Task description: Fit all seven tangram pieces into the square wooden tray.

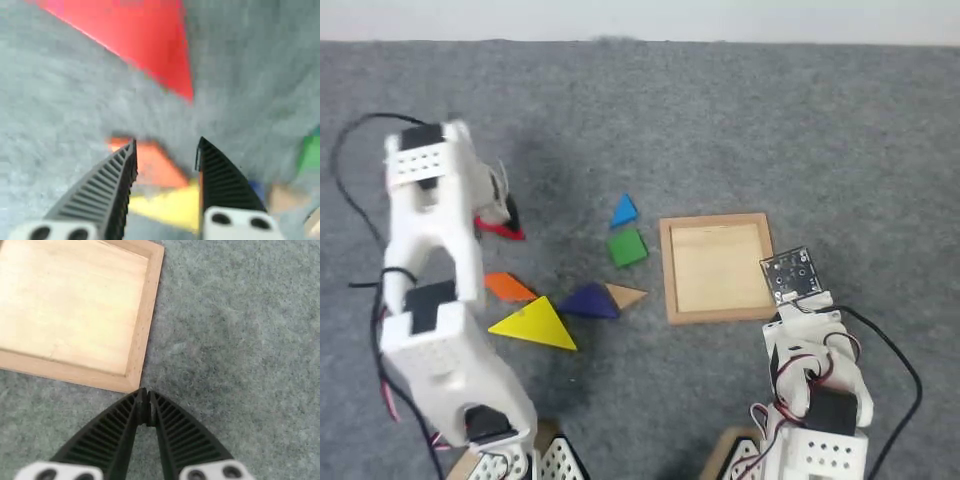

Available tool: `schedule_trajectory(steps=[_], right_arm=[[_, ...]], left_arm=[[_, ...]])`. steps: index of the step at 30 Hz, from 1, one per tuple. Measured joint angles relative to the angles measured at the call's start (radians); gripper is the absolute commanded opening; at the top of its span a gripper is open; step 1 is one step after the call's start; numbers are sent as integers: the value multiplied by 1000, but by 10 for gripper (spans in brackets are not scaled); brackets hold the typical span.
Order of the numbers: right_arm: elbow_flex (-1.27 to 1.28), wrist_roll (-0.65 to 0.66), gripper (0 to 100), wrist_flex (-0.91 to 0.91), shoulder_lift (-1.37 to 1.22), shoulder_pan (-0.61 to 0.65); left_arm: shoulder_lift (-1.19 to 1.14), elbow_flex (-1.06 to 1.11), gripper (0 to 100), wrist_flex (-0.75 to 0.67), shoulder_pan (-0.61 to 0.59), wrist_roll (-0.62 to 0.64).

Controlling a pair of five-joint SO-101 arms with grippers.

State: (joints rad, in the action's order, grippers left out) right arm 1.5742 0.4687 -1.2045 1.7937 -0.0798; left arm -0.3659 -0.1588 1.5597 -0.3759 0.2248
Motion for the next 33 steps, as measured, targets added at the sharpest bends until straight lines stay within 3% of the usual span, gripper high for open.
schedule_trajectory(steps=[7,13,18,24,29,33], right_arm=[[0,0,9,0,0,2],[0,14,9,0,0,2],[0,18,9,0,0,2],[0,18,9,0,0,3],[0,18,9,0,0,5],[0,18,9,0,0,8]], left_arm=[[5,-12,246,-359,-41,52],[-233,-132,236,-440,-29,58],[-479,-382,184,-269,-28,43],[-657,-718,148,115,38,-153],[-643,-674,145,153,149,-341],[-552,-509,128,157,282,-488]])
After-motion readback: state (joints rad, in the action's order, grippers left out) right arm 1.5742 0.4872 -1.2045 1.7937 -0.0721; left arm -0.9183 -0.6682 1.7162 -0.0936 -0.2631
